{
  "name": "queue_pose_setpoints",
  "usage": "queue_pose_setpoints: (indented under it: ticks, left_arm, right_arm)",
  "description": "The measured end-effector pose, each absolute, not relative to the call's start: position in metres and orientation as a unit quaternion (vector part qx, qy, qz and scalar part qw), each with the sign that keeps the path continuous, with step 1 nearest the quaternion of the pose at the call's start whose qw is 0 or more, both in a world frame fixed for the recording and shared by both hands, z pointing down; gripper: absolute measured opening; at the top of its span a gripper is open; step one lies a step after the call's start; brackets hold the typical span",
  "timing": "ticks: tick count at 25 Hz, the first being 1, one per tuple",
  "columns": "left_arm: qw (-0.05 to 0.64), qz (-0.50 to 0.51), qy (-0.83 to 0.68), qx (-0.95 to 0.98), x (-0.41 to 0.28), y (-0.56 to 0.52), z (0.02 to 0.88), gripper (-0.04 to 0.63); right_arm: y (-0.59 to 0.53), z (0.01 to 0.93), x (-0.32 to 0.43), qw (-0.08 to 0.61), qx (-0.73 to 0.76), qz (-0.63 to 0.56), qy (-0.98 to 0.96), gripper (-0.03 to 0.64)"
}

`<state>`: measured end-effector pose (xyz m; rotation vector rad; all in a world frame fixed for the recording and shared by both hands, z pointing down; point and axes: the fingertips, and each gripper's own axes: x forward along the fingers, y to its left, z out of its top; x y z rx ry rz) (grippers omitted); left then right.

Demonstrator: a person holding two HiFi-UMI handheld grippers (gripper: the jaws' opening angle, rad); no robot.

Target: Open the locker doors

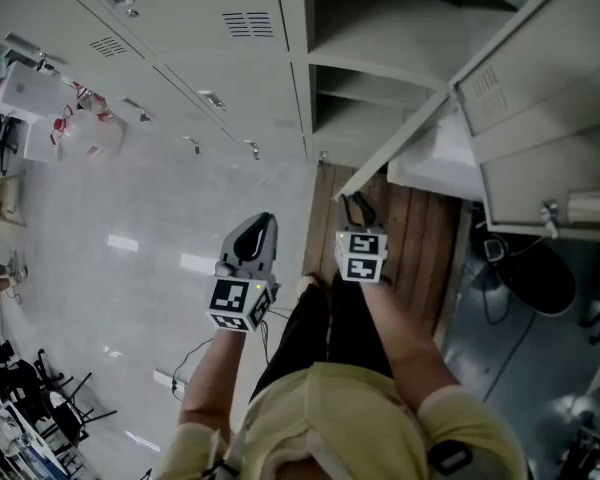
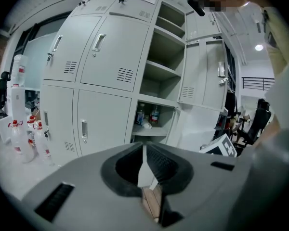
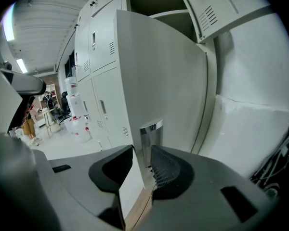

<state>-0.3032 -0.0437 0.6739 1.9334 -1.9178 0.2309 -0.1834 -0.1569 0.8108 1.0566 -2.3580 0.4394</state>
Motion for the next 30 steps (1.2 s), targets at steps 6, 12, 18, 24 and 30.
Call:
queue_pose_setpoints:
  ticks: [6, 12, 18, 24, 30]
  left_arm:
    - [0.203, 0.091, -0.662, 0.716, -0.287, -0.046, 0.671, 0.006]
    - [0.193, 0.093, -0.64, 0.738, -0.267, -0.057, 0.667, 0.006]
    - [0.191, 0.1, -0.615, 0.759, -0.246, -0.067, 0.668, 0.006]
    - [0.191, 0.109, -0.59, 0.777, -0.225, -0.079, 0.672, 0.006]
    - [0.192, 0.116, -0.567, 0.793, -0.205, -0.093, 0.677, 0.006]
  right_arm:
    - [-0.143, 0.813, -0.137, 0.272, 0.422, 0.169, -0.848, 0.114]
    - [-0.139, 0.812, -0.1, 0.27, 0.46, 0.183, -0.826, 0.114]
    - [-0.14, 0.812, -0.069, 0.264, 0.493, 0.191, -0.807, 0.114]
    - [-0.144, 0.812, -0.037, 0.261, 0.524, 0.198, -0.786, 0.114]
    - [-0.151, 0.811, -0.01, 0.26, 0.553, 0.206, -0.765, 0.114]
